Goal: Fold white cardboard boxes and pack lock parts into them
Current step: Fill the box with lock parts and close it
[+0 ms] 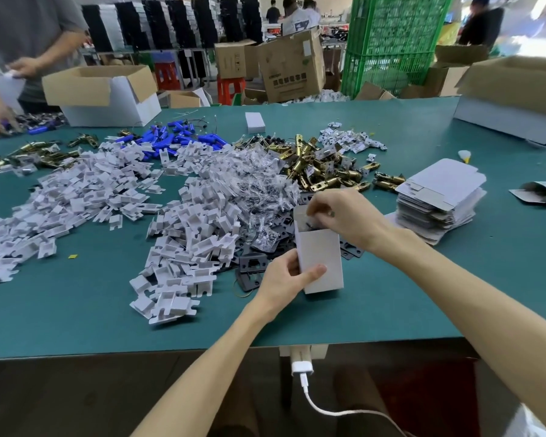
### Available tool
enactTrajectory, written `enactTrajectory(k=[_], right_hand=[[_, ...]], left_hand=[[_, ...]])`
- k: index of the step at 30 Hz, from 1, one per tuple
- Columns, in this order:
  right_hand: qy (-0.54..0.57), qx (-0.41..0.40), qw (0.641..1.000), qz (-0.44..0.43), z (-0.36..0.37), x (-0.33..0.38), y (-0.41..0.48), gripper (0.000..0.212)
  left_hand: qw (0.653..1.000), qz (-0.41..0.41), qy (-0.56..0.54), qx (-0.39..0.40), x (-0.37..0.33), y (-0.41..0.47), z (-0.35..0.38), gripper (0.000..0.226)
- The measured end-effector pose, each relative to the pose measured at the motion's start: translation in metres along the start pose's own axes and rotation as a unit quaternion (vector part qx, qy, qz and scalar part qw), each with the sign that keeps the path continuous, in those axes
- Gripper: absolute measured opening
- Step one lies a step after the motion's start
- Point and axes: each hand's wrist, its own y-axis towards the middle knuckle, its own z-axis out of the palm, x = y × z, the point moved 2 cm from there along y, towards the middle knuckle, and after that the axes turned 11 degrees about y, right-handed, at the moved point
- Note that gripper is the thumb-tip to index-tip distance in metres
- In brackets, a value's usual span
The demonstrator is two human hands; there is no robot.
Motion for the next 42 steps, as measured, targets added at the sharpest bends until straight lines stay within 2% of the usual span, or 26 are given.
enactTrajectory(k=[4, 7, 16, 23, 26, 31, 33, 35, 37, 39, 40, 42], right_hand=[[-0.077, 0.08, 0.993, 0.034, 0.001, -0.002, -0.003, 0.025], [-0.088, 0.121, 0.987, 0.056, -0.002, 0.0, -0.006, 0.03], [-0.061, 0.13, 0.988, 0.053, 0.002, -0.003, -0.012, 0.031], [-0.051, 0.205, 0.975, 0.065, 0.007, 0.004, -0.004, 0.027], [-0.053, 0.184, 0.979, 0.069, 0.011, 0.003, -0.005, 0.005], [-0.06, 0.166, 0.98, 0.097, 0.01, 0.004, -0.011, 0.01], [-0.053, 0.161, 0.982, 0.081, 0.008, 0.002, -0.014, 0.013], [-0.033, 0.106, 0.993, 0.035, 0.007, -0.001, -0.022, 0.016], [-0.012, -0.012, 1.0, 0.004, 0.009, -0.007, -0.035, 0.03], [0.05, -0.114, 0.991, 0.052, 0.014, -0.017, -0.05, 0.041], [0.119, -0.118, 0.981, 0.101, 0.018, -0.022, -0.056, 0.045], [0.291, -0.07, 0.937, 0.181, 0.034, -0.028, -0.066, 0.052]], left_hand=[[1.0, 0.003, 0.0, -0.003, -0.001, -0.001, 0.001, 0.045], [1.0, 0.003, -0.005, -0.002, -0.001, -0.001, 0.001, 0.044], [1.0, 0.003, -0.018, 0.003, -0.003, -0.002, 0.003, 0.044], [1.0, 0.002, -0.004, 0.0, -0.002, -0.002, 0.002, 0.038], [1.0, 0.004, 0.001, 0.001, -0.002, -0.002, 0.001, 0.038], [1.0, 0.009, 0.0, 0.003, -0.002, -0.003, 0.002, 0.039], [1.0, 0.011, -0.007, 0.005, -0.003, -0.003, 0.002, 0.04], [1.0, 0.009, -0.017, 0.005, -0.004, -0.004, 0.002, 0.042], [1.0, 0.012, -0.024, 0.003, -0.006, -0.004, 0.002, 0.045], [0.999, 0.024, -0.03, -0.003, -0.008, -0.005, 0.001, 0.047], [0.999, 0.03, -0.034, -0.002, -0.009, -0.005, 0.001, 0.048], [0.999, 0.039, -0.034, 0.005, -0.011, -0.005, 0.0, 0.051]])
